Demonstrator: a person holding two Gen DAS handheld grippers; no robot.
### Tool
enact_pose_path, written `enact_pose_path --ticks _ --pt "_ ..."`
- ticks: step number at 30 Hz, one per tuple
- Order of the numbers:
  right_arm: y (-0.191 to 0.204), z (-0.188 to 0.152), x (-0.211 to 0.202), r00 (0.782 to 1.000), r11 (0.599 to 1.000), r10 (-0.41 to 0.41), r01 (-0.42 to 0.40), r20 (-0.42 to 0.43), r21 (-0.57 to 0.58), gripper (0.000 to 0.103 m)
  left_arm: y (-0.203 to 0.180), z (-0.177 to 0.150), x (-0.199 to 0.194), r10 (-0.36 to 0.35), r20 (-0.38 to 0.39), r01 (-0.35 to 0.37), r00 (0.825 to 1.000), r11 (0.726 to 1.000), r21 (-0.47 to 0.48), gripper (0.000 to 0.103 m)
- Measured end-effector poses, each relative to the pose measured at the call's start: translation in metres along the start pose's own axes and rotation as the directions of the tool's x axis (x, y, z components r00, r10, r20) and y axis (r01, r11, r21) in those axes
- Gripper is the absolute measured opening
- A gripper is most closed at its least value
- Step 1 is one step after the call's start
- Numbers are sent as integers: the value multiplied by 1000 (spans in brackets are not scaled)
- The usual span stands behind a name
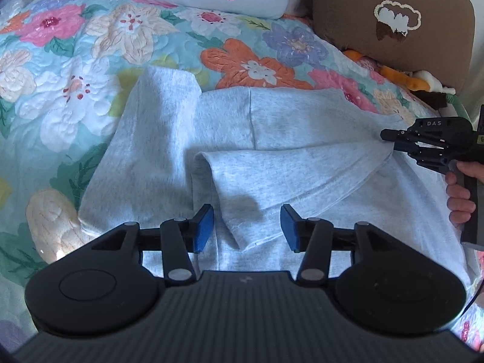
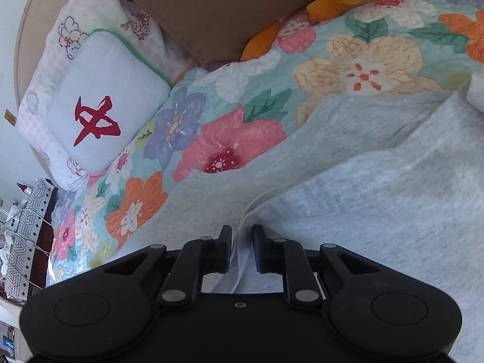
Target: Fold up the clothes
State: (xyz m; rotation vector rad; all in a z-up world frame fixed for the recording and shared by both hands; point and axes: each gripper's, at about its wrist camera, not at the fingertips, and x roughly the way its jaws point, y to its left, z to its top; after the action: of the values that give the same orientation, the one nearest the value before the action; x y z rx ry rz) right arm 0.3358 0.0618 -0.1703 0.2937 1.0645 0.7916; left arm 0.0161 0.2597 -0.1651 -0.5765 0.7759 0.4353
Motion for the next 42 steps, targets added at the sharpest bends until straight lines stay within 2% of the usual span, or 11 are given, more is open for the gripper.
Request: enact_pose_path --ticks 11,14,16,21,22,27,29,30,31,38,42 --pt "12 12 21 995 995 97 -97 -12 -14 24 -2 28 25 -79 20 80 997 996 -40 46" --pt "19 10 21 985 986 168 -167 -43 18 34 -1 39 33 -134 11 135 991 988 -74 45" --pt "25 2 16 979 981 193 -190 -71 46 52 1 46 33 -160 29 162 987 982 -95 45" --pt "41 -35 -17 979 978 202 -200 -33 59 60 -1 52 38 -159 36 162 987 983 -85 44" --pt "43 -43 -19 981 979 193 -190 -33 69 64 -1 51 41 -150 28 152 988 985 -81 42" --pt "37 -73 4 985 973 151 -134 -81 187 64 1 48 48 -99 22 100 995 993 -64 2" --pt "35 -74 13 987 970 157 -149 -26 194 56 1 50 45 -85 46 88 995 995 -55 2" --pt "37 -70 17 987 973 160 -156 -6 169 23 1 52 43 -81 60 84 995 995 -51 2" --pt "39 -66 20 986 976 164 -164 13 143 8 0 55 41 -86 72 89 994 995 -49 2" --pt "64 -28 -1 957 981 193 -183 218 -65 8 14 92 38 -213 151 238 965 955 -178 2" --pt "57 -11 8 977 973 207 -200 56 -111 17 3 97 69 -84 45 90 995 982 -163 2"
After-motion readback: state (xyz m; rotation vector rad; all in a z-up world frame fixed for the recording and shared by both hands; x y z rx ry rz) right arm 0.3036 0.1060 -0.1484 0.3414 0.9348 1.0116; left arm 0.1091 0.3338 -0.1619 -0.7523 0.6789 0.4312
